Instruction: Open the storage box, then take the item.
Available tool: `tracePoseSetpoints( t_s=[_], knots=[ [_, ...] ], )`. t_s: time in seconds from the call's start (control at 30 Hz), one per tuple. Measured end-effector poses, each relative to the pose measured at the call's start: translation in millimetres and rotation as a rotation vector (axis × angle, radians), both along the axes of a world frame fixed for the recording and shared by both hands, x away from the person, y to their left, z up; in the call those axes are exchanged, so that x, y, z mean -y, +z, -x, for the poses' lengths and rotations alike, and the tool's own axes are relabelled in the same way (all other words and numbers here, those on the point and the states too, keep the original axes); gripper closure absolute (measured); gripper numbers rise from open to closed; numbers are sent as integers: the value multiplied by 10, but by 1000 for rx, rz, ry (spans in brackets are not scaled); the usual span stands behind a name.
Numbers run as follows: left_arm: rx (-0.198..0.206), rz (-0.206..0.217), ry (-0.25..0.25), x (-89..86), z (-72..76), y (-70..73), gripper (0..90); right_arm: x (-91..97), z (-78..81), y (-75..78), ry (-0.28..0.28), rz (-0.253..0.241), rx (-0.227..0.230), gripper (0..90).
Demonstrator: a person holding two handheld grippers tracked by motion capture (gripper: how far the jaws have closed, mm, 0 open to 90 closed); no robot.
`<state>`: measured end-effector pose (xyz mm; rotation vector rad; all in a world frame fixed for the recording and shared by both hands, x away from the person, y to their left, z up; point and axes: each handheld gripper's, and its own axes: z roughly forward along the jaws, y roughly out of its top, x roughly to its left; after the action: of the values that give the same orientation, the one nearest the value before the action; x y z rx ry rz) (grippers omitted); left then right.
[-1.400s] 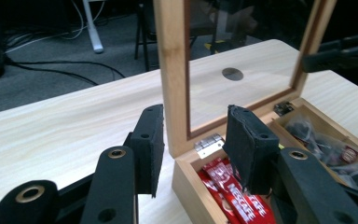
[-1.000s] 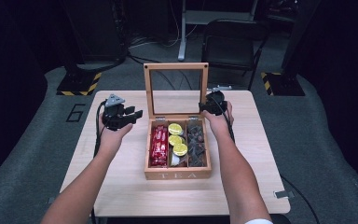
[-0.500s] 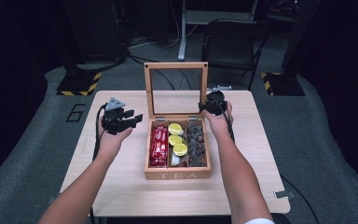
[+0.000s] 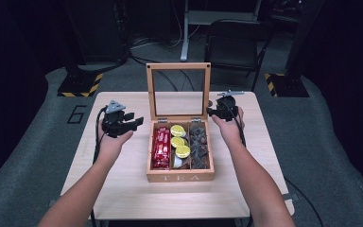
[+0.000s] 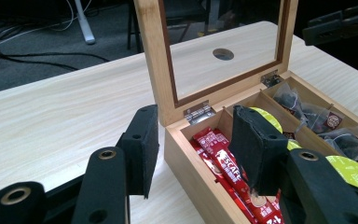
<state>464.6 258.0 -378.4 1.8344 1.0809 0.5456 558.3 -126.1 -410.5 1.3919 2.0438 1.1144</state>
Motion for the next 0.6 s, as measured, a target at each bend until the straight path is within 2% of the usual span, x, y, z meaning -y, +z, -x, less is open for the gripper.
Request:
tracePoseSetpoints(
  t_s=[0.1,0.13,0.17,0.2,0.33,0.47,0.5,0.6],
  knots=[
    [0,-4,1,-5,1,0,517,-4,80,19,33,11,11,468],
    [-3,-9,0,-8,1,0,517,-25,142,34,67,19,26,458],
    [-3,-9,0,-8,1,0,517,-25,142,34,67,19,26,458],
    [-4,-9,0,-6,1,0,517,-53,204,49,102,18,32,446],
    [-3,-11,0,5,0,-7,517,-118,337,76,156,9,35,441],
    [-3,-14,-6,19,9,-2,516,-173,432,104,194,-6,43,436],
    [-1,-14,-6,25,10,-4,516,-200,480,122,218,-2,51,434],
    [0,-18,-10,35,14,0,516,-232,530,137,239,0,59,432]
  ],
)
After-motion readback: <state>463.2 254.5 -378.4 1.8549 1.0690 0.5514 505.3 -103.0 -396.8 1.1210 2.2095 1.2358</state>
